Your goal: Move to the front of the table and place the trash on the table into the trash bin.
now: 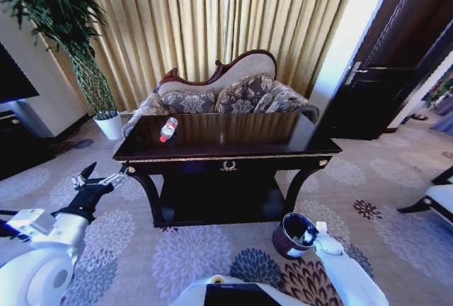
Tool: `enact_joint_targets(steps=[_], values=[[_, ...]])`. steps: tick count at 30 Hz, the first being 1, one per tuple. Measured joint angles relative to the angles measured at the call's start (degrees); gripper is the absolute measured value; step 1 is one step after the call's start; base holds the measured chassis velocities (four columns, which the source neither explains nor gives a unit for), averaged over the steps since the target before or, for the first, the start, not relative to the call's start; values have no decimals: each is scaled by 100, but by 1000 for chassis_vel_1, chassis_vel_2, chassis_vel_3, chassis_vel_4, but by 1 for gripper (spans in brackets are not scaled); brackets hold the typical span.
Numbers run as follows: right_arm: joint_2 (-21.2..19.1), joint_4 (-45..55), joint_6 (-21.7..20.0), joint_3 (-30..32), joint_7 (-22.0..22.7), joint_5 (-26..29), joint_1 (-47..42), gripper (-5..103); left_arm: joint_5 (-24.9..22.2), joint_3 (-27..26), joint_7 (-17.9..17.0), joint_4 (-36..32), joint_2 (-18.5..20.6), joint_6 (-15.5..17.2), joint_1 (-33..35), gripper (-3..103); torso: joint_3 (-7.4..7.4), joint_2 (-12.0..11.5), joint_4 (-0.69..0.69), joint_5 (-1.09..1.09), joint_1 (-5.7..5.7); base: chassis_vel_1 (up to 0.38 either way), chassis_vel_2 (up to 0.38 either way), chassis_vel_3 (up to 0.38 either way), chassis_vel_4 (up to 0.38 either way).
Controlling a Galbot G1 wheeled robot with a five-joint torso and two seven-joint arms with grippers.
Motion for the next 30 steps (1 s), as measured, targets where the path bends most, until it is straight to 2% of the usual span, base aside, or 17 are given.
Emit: enact_joint_targets(steps=[1,2,3,4,7,9,11,30], values=[[-2,18,-2,6,1,1,-12,49,0,0,5,0,-4,-1,0,100,0,0,0,0,0,0,0,0,0],[-5,33,-2,13,1,4,-23,55,0,0,10,0,-6,-2,1,100,0,0,0,0,0,0,0,0,0],[-8,114,-9,39,3,35,-72,71,-1,0,22,0,-12,-5,-2,100,0,0,-1,0,0,0,0,0,0],[-8,156,-16,47,3,50,-97,77,-1,1,27,0,-13,-7,-4,100,0,0,0,0,0,0,0,0,0],[-8,188,-22,58,4,60,-118,83,-1,1,33,0,-13,-10,-4,100,0,0,0,0,0,0,0,0,0],[-8,208,-27,64,4,65,-130,93,-1,-5,35,0,-12,-12,-3,100,0,0,0,0,0,0,0,0,0],[-8,219,-28,68,4,70,-137,97,-3,-8,35,0,-12,-12,-2,100,0,0,0,0,0,0,0,0,0],[-32,288,-35,125,8,268,-205,100,-15,-8,60,0,-31,-17,-4,100,0,0,0,1,0,0,0,0,0]])
